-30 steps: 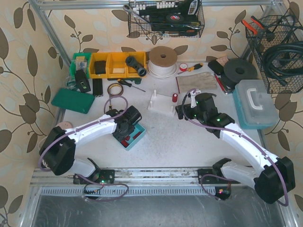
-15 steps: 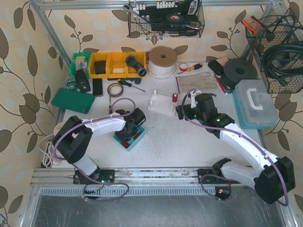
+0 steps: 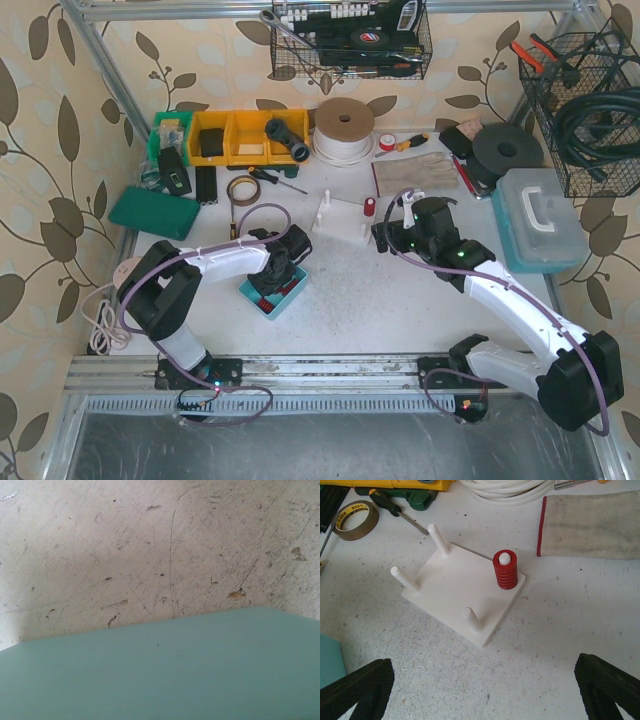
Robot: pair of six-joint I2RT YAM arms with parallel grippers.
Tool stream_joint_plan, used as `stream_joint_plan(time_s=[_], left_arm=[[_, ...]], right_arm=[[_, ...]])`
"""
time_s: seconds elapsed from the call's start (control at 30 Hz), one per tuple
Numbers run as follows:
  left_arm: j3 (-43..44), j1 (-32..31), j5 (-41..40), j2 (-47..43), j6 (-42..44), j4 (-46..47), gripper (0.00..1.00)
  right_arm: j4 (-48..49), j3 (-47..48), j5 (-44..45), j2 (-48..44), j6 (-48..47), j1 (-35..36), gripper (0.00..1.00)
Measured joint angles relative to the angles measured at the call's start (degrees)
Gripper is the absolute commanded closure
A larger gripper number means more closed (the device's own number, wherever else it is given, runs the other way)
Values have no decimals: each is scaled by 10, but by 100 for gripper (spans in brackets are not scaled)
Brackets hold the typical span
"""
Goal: Install the large spring
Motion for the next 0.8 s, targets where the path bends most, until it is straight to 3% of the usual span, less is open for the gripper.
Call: stream_joint_plan(time_s=[0.13,0.3,0.8], left_arm=[[0,0,0,0,0,1,63],[0,0,-2,4,0,3,60],[6,0,-5,9,6,-3,90]], right_arm=[[0,0,0,0,0,0,3],[0,0,2,0,0,0,3],[0,0,2,0,0,0,3]])
